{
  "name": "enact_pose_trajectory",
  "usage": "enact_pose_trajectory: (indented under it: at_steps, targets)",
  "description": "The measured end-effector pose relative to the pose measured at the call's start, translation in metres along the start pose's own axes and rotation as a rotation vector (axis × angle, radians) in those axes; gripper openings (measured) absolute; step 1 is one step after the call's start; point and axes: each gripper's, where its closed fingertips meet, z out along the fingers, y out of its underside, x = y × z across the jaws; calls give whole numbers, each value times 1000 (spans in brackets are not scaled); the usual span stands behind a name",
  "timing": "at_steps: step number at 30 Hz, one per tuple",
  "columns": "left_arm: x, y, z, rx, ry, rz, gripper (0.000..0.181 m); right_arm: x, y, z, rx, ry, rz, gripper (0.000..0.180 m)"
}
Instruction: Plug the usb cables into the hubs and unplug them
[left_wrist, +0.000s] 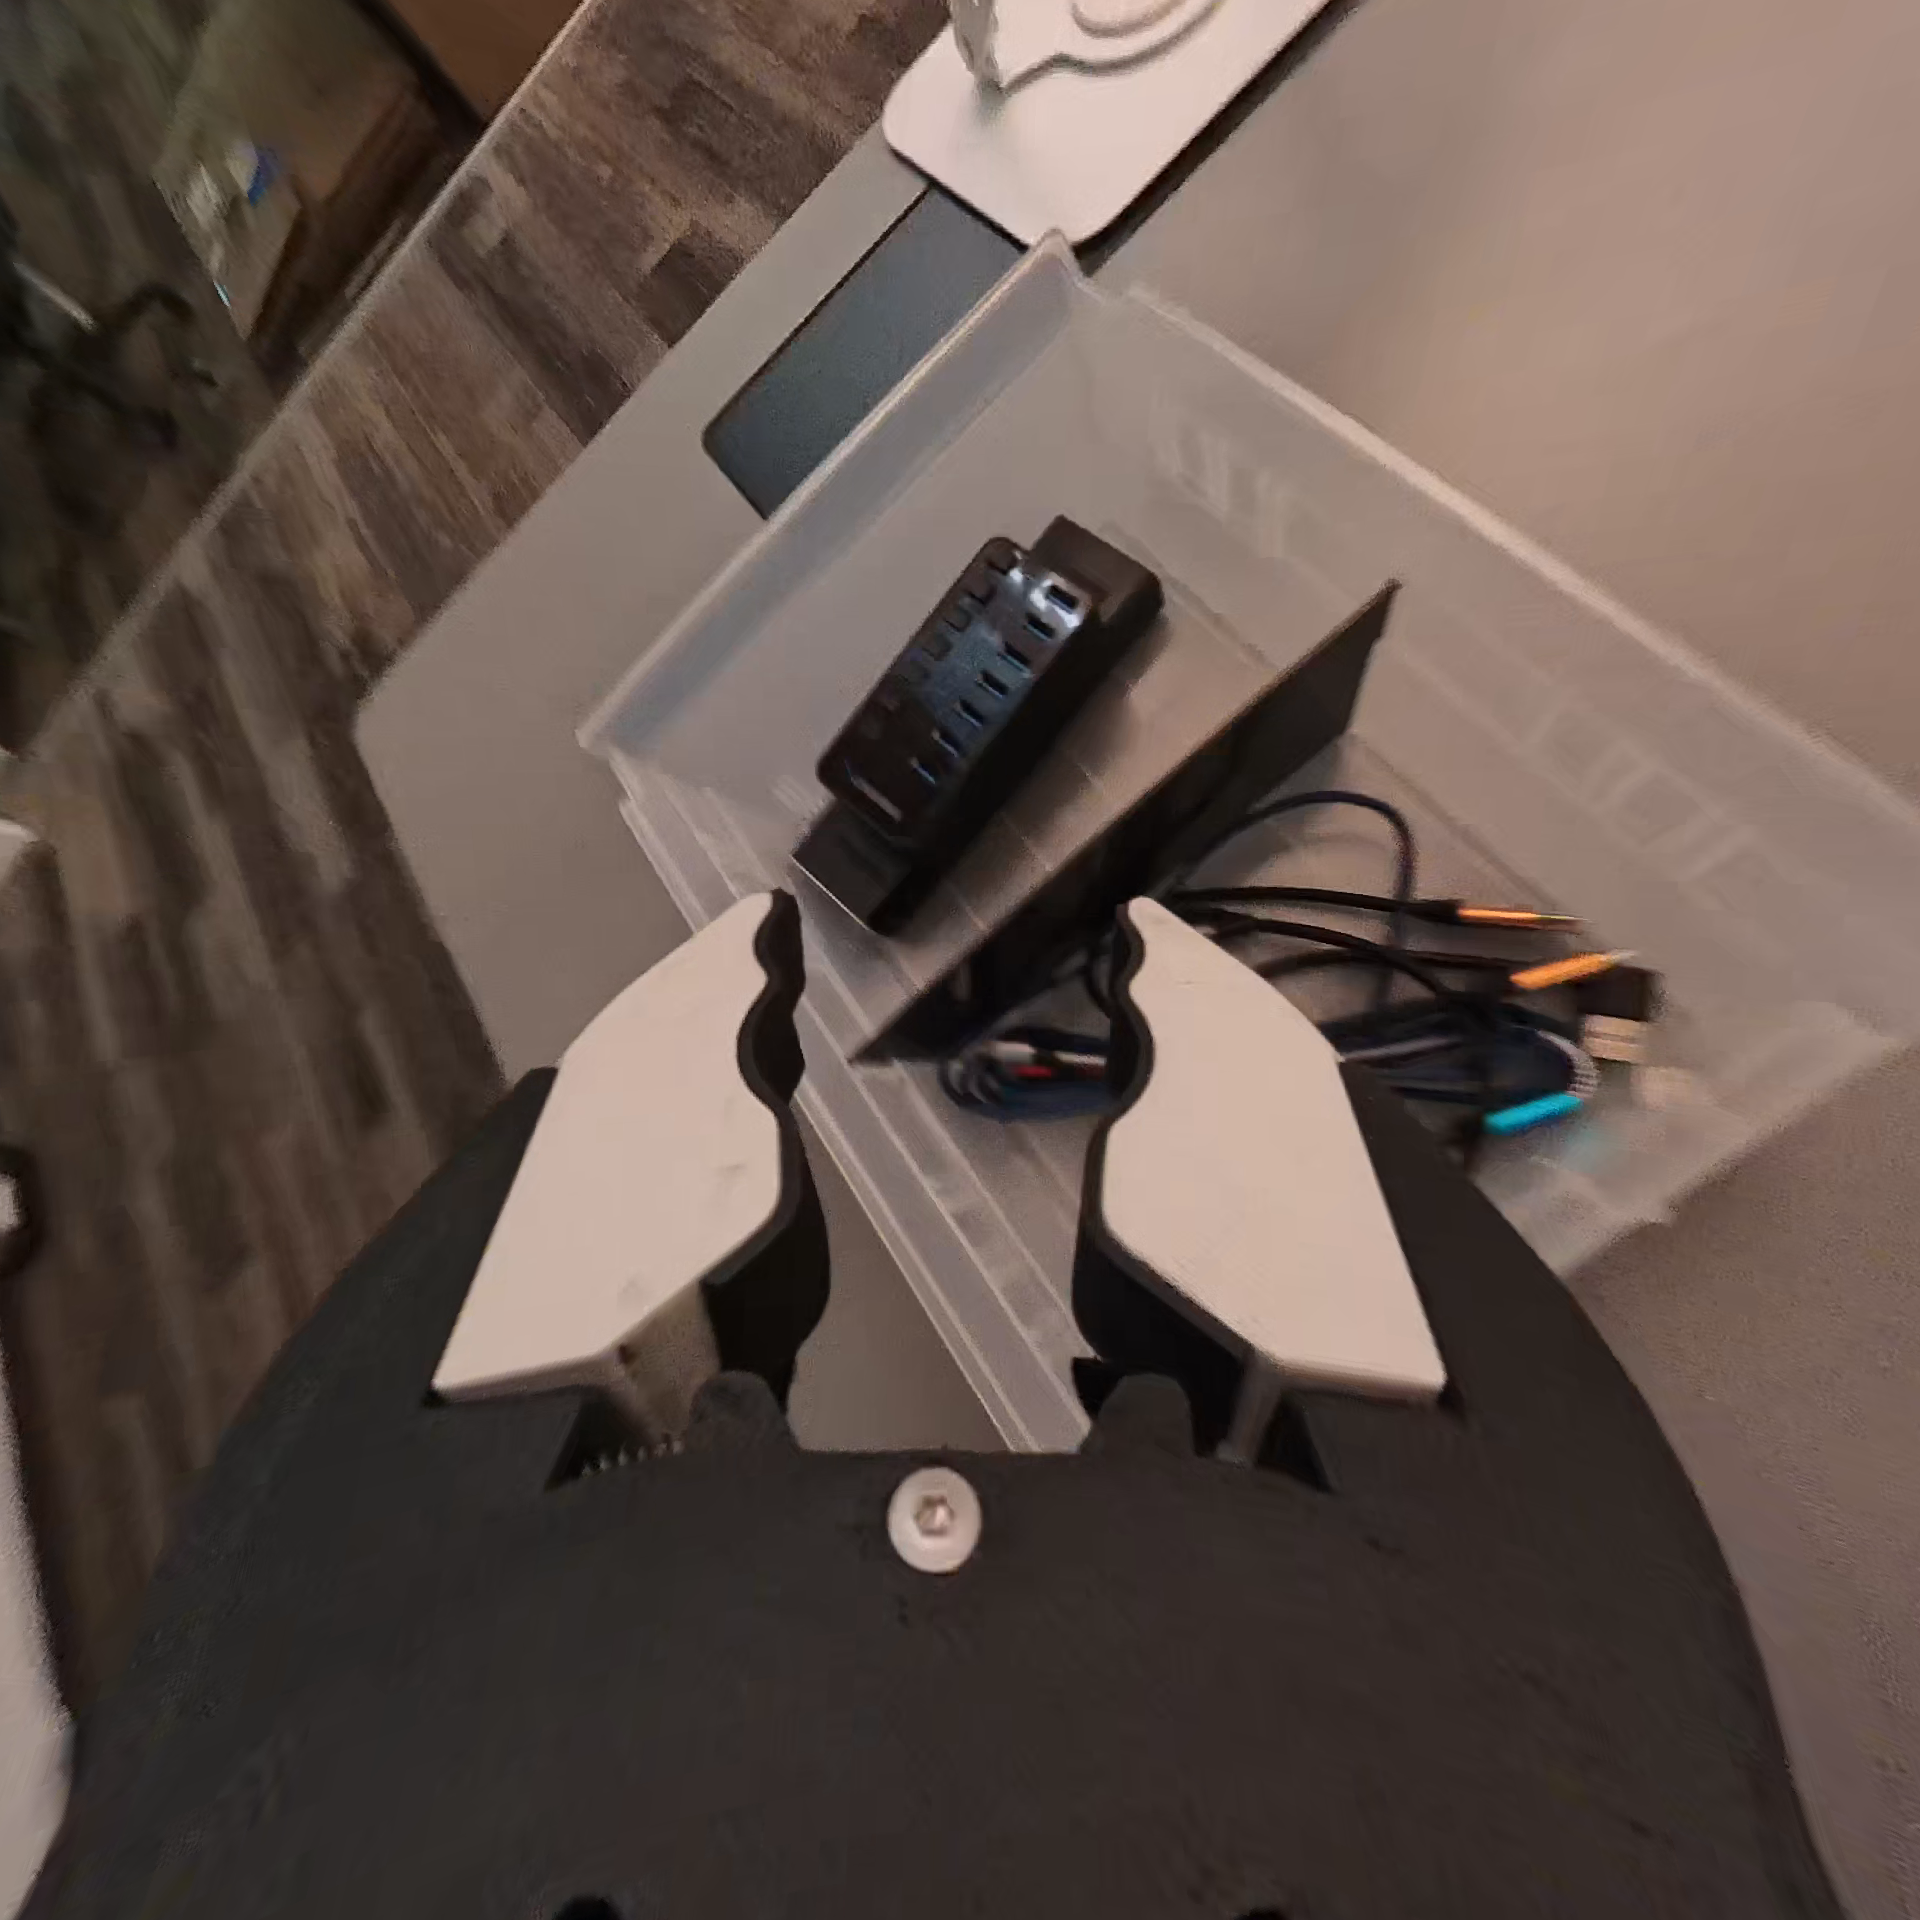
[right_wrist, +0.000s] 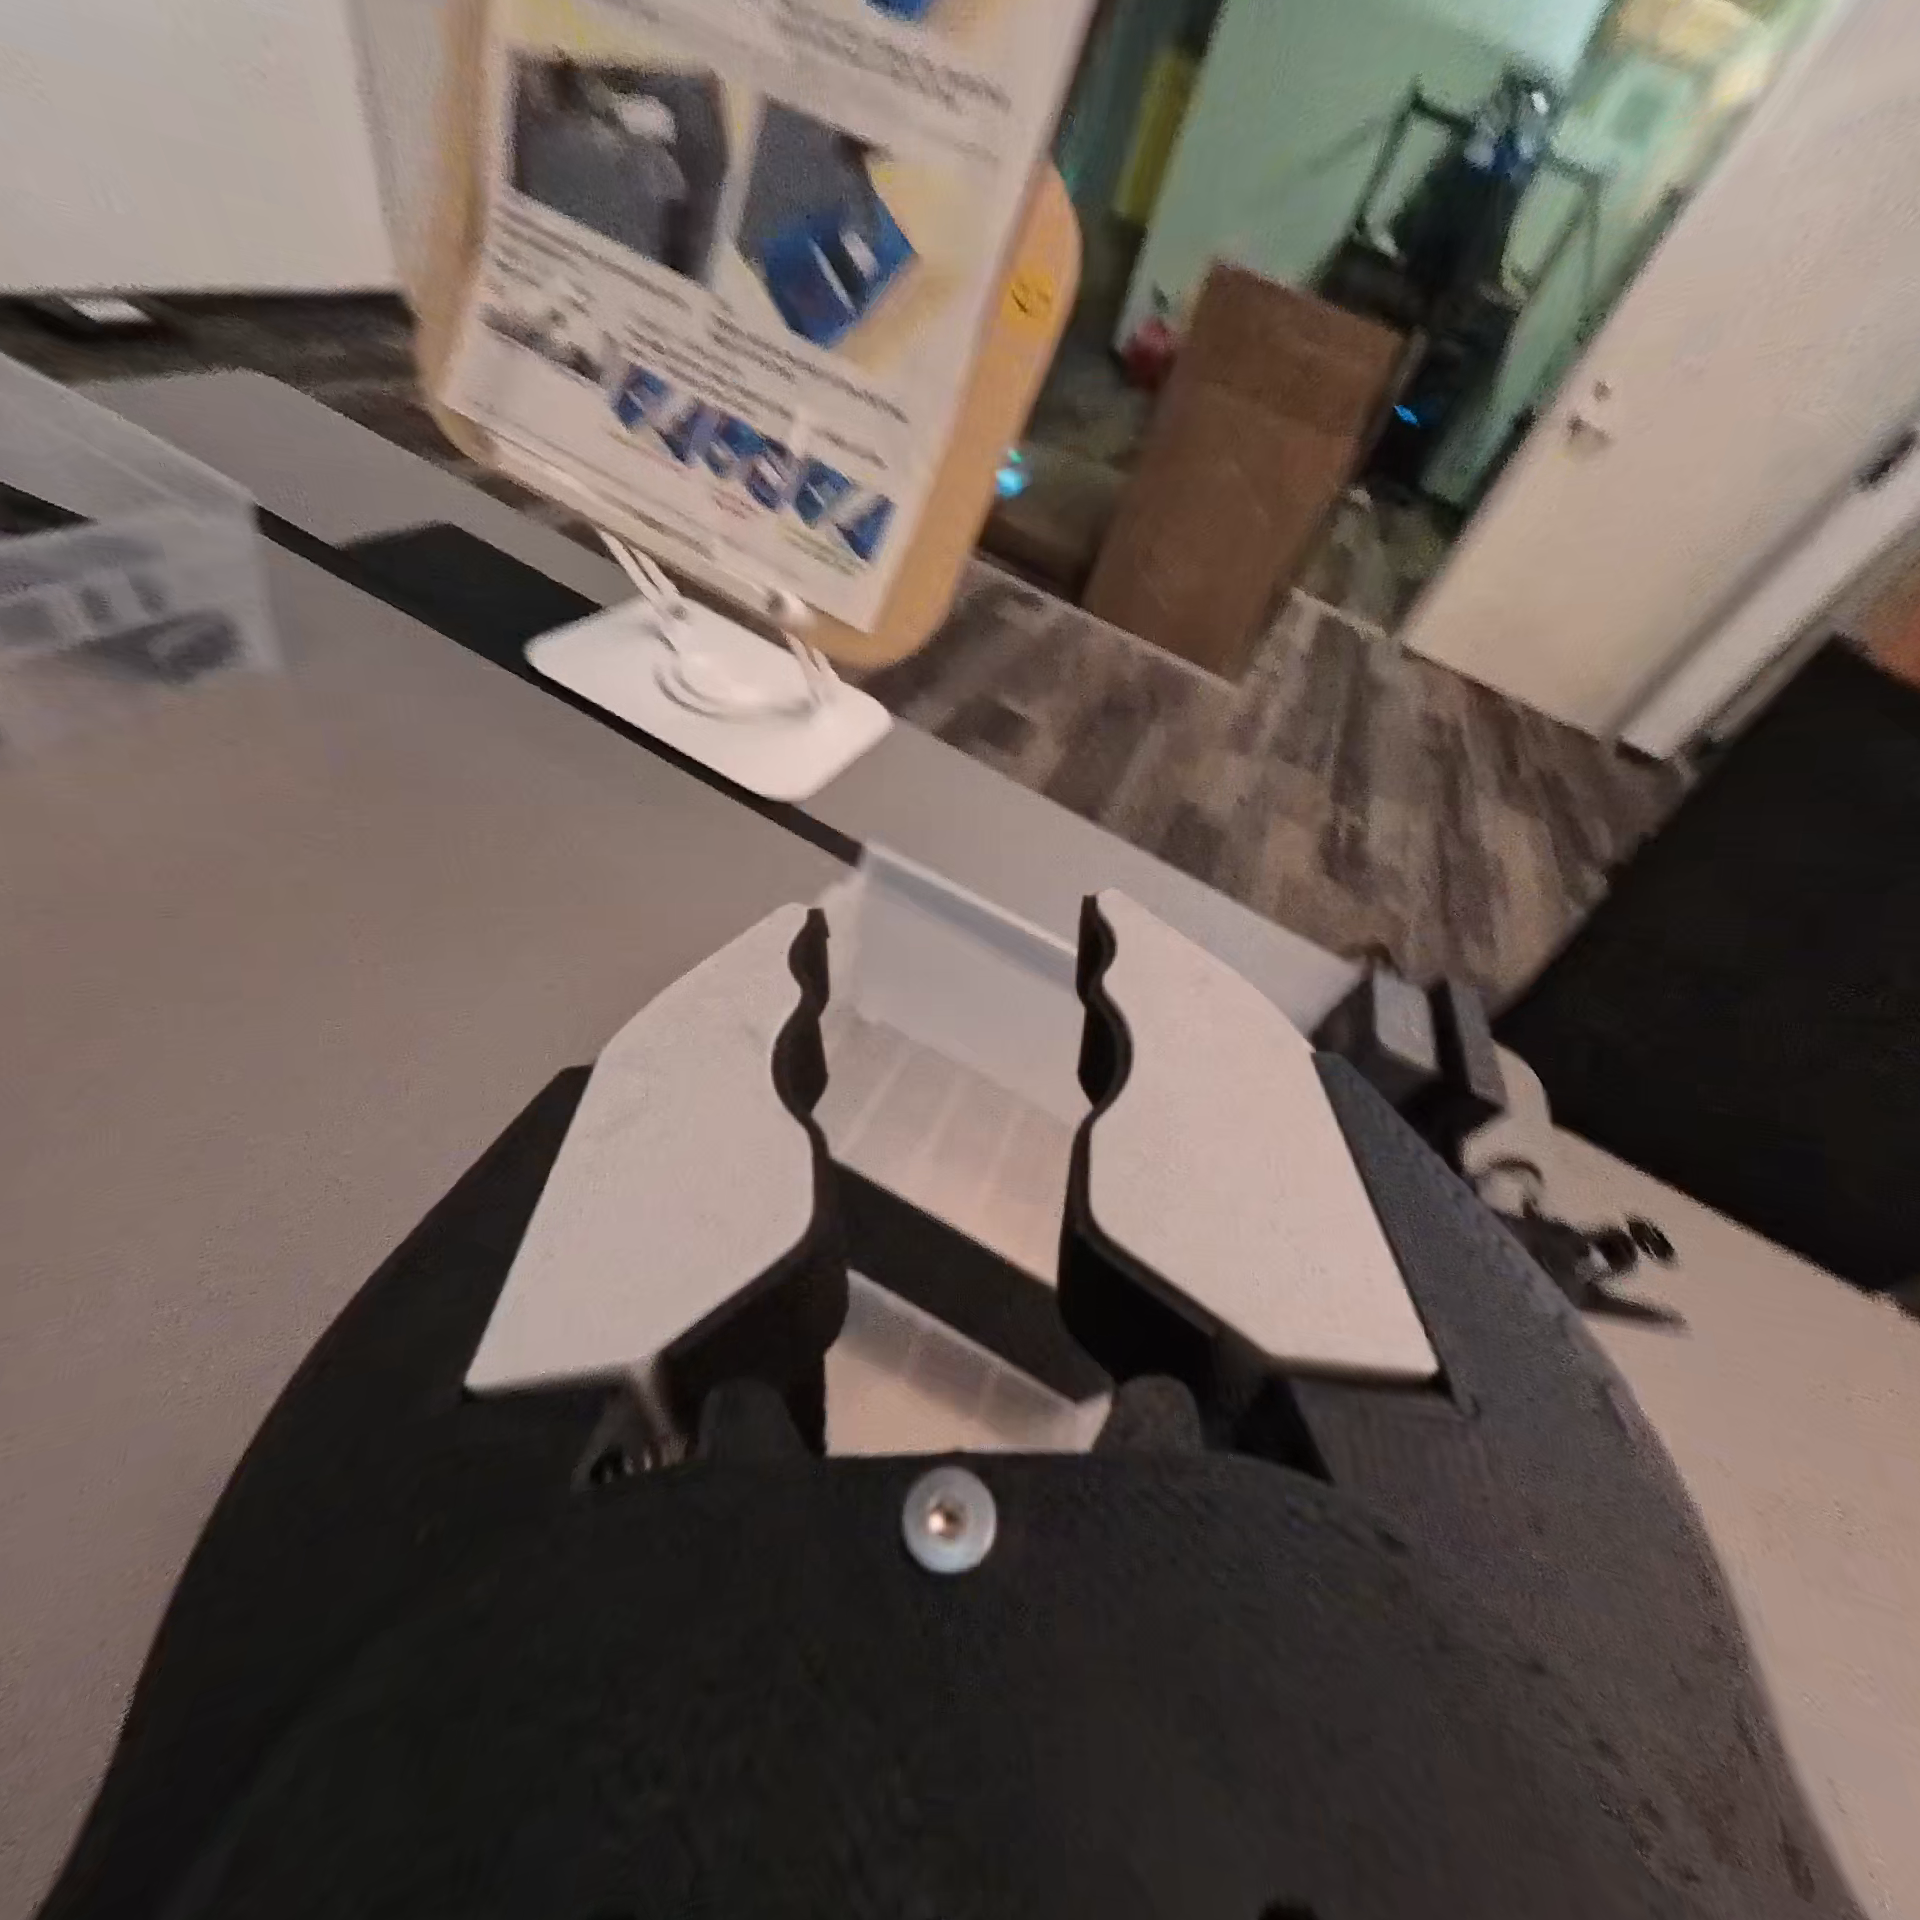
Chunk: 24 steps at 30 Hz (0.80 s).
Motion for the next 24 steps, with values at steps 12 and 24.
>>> enact_pose_trajectory:
  at_steps: [12, 24]
  targets:
    - [-4, 2, 157, -315, 281, 381, 73, -45, -26, 74, 76, -255, 84, 48]
    - [10, 14, 174, -455, 416, 426, 59, -7, 12, 80, -32, -244, 242, 44]
